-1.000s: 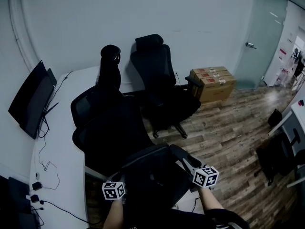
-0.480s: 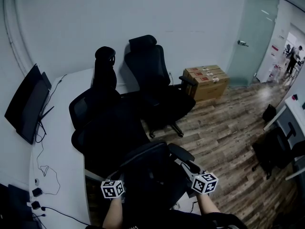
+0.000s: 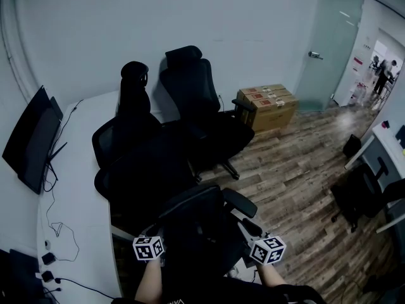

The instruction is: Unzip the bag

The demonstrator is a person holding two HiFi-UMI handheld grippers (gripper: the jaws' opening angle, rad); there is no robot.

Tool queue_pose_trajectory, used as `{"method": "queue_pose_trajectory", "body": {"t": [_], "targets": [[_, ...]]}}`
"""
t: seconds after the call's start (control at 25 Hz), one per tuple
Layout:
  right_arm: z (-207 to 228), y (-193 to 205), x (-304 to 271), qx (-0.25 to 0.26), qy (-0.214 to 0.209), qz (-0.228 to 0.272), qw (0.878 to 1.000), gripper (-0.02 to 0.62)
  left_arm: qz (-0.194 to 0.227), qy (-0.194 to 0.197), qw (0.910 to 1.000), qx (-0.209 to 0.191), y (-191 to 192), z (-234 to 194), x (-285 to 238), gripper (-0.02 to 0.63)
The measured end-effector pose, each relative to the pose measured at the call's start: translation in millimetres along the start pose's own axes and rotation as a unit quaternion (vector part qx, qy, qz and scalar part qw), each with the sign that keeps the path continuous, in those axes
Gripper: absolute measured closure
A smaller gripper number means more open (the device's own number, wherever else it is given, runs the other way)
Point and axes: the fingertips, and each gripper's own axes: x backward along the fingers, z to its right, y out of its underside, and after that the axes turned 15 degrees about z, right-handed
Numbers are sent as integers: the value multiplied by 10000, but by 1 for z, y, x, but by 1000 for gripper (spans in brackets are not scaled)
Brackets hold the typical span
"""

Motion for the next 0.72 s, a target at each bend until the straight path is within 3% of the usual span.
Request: {"method": "queue_pose_trajectory", "body": {"t": [0.72], "targets": [[-18,7,7,178,-135,-65,9997,543,28,58,10000,2,2,-1,3,549]]}}
